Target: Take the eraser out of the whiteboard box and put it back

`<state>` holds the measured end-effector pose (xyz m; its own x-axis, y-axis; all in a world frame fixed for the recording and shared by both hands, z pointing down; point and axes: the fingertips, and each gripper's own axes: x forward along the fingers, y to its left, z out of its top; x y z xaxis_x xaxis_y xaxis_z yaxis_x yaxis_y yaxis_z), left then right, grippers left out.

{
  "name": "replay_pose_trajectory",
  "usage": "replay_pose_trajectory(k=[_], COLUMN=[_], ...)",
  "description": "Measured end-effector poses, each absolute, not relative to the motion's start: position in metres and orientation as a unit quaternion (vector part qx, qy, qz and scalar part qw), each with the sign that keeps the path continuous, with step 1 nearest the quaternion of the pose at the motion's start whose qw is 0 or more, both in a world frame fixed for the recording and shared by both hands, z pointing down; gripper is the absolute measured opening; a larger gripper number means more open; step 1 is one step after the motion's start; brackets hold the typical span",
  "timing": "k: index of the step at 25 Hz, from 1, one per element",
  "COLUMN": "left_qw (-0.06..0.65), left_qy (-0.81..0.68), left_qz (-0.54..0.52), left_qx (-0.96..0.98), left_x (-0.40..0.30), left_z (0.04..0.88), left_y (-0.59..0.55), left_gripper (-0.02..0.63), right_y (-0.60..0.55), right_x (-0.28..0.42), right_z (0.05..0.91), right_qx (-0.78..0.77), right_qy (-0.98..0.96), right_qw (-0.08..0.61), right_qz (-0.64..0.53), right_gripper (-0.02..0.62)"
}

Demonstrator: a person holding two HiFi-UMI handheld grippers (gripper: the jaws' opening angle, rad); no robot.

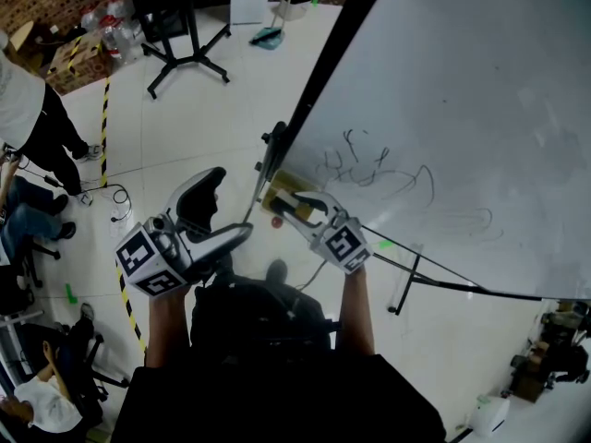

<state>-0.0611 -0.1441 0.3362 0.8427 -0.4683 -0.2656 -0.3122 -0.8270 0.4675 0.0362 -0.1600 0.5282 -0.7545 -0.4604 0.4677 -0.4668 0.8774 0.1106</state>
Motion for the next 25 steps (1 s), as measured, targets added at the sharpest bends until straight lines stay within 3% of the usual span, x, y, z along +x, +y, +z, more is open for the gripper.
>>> replay_pose_trajectory(k=[25], left_qw=[0.208], left_qy=[-0.206], left_qz=[-0.183], left_qx=[0.938], left_x=[-0.056], left_z=[0.334], left_y=[-0.143], left_gripper=[0.414], right_y=[-0.161], right_x=[0.034], right_z=[0.551], right_qx=[0.261], right_qy=[-0.924], right_qw=[0.28], right_qz=[-0.023], right_gripper=[0.193])
